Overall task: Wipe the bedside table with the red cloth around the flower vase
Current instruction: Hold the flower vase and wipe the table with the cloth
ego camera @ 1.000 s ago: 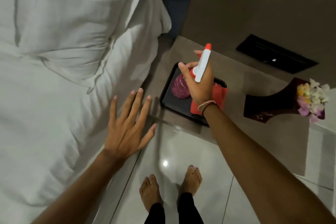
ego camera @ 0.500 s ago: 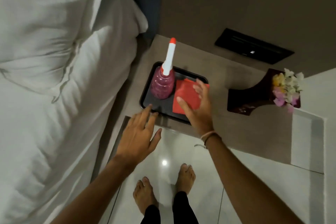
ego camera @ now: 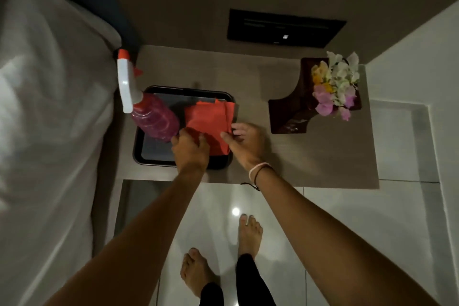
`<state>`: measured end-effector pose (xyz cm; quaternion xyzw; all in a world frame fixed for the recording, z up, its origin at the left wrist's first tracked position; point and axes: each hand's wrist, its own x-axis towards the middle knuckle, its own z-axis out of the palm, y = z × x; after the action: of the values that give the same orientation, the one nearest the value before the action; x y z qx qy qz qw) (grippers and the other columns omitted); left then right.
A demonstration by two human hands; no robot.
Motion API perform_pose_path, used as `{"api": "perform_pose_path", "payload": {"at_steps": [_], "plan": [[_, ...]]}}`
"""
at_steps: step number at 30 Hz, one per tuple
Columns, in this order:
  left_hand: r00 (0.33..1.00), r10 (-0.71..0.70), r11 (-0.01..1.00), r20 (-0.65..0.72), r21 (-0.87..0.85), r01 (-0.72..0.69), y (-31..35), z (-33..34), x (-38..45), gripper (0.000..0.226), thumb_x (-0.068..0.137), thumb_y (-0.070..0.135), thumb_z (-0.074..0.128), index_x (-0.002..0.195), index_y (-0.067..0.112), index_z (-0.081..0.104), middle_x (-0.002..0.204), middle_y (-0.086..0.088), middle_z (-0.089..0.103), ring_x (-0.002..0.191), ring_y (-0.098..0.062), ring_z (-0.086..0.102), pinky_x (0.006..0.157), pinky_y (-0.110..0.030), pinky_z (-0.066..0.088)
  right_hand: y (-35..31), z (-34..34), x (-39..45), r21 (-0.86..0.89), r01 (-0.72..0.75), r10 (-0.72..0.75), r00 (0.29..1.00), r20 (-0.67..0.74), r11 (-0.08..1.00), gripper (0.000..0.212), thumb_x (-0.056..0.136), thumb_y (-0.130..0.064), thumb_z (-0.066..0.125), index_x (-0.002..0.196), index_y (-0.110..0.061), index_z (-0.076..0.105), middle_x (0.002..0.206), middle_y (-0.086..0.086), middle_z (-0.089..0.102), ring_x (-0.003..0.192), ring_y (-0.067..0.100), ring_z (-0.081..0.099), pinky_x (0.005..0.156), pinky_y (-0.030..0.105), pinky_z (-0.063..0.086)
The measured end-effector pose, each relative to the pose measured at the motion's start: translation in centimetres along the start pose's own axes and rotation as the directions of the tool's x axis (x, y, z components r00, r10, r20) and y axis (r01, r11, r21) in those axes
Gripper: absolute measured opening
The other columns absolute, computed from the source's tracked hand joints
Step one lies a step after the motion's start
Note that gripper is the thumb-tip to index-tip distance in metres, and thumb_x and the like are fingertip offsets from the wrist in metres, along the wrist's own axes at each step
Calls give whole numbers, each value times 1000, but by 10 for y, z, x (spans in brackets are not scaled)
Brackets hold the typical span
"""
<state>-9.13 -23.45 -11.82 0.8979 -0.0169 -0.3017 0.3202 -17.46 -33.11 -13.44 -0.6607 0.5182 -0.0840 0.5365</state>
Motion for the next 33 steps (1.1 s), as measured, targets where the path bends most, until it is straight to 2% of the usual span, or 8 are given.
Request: {"api": "perform_pose_path", "payload": {"at_steps": [3, 7, 14, 19, 23, 26, 31, 33], "plan": [[995, -96, 989, -30, -115, 92, 4, 0, 10, 47, 95, 26, 65, 132, 0, 55, 135, -23, 59, 123, -39, 58, 105, -45, 48, 3, 3, 3, 30, -15, 15, 1000, -12, 999, 43, 81, -11, 84, 121, -1, 70, 114, 19, 74, 94, 19, 67, 71, 10, 49], [975, -215, 923, 58, -315, 222, 8, -3, 16, 51, 85, 29, 78, 127, 4, 61, 129, -16, 65, 109, -30, 61, 100, -41, 52, 10, -2, 7, 174, -96, 90, 995, 43, 980, 38, 84, -3, 79, 121, -3, 72, 118, 17, 74, 101, 20, 68, 94, 35, 59], [922, 153, 818, 355, -569, 83, 2, -16, -1, 26, 88, 10, 73, 114, 9, 70, 116, -9, 72, 102, -27, 71, 67, -32, 63, 16, -32, -17, 682, -377, 206, 924, 321, 627, 19, 91, -20, 72, 109, -14, 72, 112, 12, 76, 106, 30, 70, 84, 44, 61], [706, 289, 926, 646, -376, -34, 11, -20, -36, 29, 82, 18, 81, 109, 25, 76, 108, 2, 79, 100, -18, 76, 75, -29, 63, 34, -65, -70, 746, -487, 198, 872, 448, 453, 55, 85, -34, 73, 135, -13, 62, 132, 18, 69, 119, 34, 67, 103, 53, 54], [687, 376, 922, 621, -178, -344, 37, -4, -74, 39, 78, 23, 85, 114, 14, 75, 114, -7, 77, 105, -23, 73, 84, -28, 61, 64, -84, -108, 862, -447, 211, 890, 403, 240, 47, 96, -16, 62, 142, -7, 56, 141, 22, 61, 130, 41, 58, 110, 57, 47], [693, 621, 747, 367, -11, -664, 70, 3, -105, 46, 86, 41, 76, 125, 16, 67, 123, -6, 68, 110, -19, 66, 89, -29, 57, 86, -100, -133, 930, -348, 264, 914, 308, 118, 54, 94, -13, 64, 146, -11, 51, 143, 20, 61, 134, 41, 57, 115, 58, 42], [238, 949, 149, 207, 374, -916, 134, 17, -121, 66, 95, 57, 48, 149, 20, 46, 144, -19, 52, 129, -36, 53, 101, -49, 48, 98, -117, -151, 956, -242, 369, 914, 168, 164, 51, 97, -19, 62, 147, -19, 50, 135, 16, 69, 122, 37, 67, 99, 52, 55], [194, 928, 30, 318, 456, -889, 157, 32, -115, 79, 92, 65, 44, 157, 22, 35, 160, -24, 36, 149, -41, 35, 118, -55, 35, 100, -121, -151, 958, -208, 400, 909, 115, 198, 55, 98, -16, 61, 150, -24, 45, 143, 16, 62, 126, 41, 63, 100, 56, 53]]}}
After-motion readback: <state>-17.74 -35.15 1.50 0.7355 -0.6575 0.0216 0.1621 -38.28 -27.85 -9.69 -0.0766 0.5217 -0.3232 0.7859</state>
